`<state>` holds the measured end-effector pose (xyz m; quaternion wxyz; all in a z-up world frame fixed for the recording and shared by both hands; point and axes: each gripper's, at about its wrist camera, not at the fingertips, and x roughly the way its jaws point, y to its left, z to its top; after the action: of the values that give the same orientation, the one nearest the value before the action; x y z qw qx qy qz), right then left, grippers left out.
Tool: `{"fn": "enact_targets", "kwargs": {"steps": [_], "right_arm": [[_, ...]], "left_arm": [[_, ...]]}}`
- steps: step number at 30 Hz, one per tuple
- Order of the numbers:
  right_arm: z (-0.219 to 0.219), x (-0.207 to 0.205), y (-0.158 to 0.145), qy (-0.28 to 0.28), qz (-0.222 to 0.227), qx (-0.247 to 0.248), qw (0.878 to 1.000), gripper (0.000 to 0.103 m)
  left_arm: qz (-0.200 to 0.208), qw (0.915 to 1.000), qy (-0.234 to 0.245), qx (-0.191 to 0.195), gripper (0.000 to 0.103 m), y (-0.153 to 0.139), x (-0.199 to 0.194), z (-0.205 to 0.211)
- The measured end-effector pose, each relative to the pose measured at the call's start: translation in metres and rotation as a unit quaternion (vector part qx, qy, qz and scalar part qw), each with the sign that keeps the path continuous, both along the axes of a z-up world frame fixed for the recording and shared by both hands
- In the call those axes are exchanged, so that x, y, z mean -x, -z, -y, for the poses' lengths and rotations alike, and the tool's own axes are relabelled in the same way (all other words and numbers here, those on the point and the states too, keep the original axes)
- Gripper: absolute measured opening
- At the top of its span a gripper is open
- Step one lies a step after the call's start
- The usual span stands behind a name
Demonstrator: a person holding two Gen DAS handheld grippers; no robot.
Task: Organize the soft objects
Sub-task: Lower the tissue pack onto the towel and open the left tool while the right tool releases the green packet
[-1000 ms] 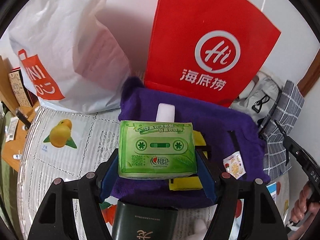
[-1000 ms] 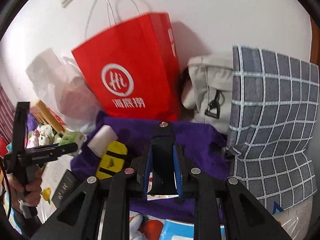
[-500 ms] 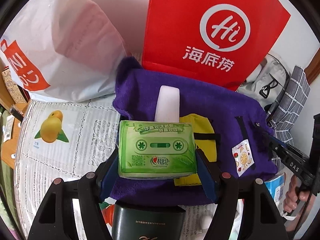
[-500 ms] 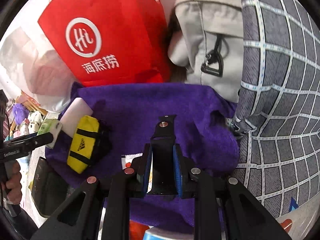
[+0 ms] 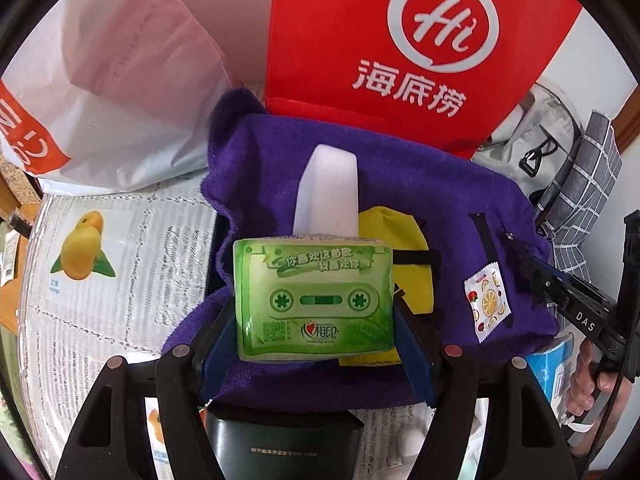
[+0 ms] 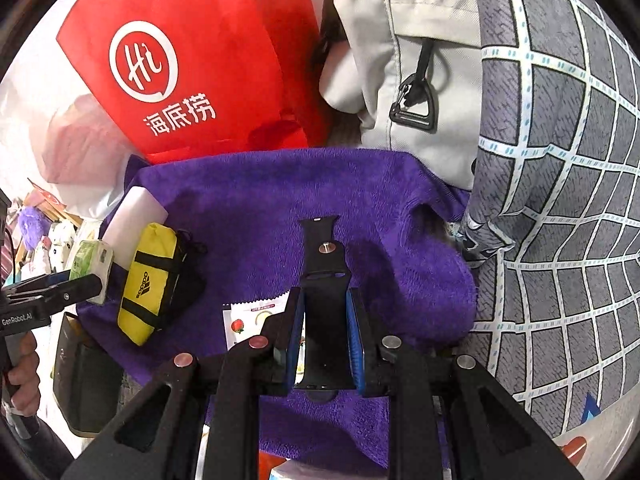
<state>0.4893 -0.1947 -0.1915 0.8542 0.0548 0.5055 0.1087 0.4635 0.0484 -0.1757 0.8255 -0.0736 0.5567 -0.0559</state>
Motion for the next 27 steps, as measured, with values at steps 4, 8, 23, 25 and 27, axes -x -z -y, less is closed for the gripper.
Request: {"fn": "enact_targets", "kwargs": {"steps": [4,8,23,25,27], "right_arm": [[-0.01,-0.003,0.005,-0.004,-0.001,0.007,1.0,0.021],[-0.017,-0.004,0.005,-0.006,0.002,0.009,1.0,0.022],[-0.031,0.01,-0.021,-0.031,0.052,0.004,0.998,0.046],[-0.033,0.015,-0.028,-0.033,0.066,0.001,0.997,0.053],[-0.037,0.022,-0.037,-0.034,0.081,0.001,0.996,0.059]], "left_arm": [[-0.012,0.9998,0.011,0.013,0.071,0.005,-0.001,0.005],[-0.014,0.9998,0.011,0.012,0.071,0.005,0.0,0.005],[0.016,0.9996,0.018,0.012,0.078,-0.017,0.008,0.0],[0.02,0.9995,0.018,0.017,0.078,-0.021,0.01,-0.002],[0.023,0.9993,0.017,0.025,0.078,-0.026,0.012,-0.005]]}}
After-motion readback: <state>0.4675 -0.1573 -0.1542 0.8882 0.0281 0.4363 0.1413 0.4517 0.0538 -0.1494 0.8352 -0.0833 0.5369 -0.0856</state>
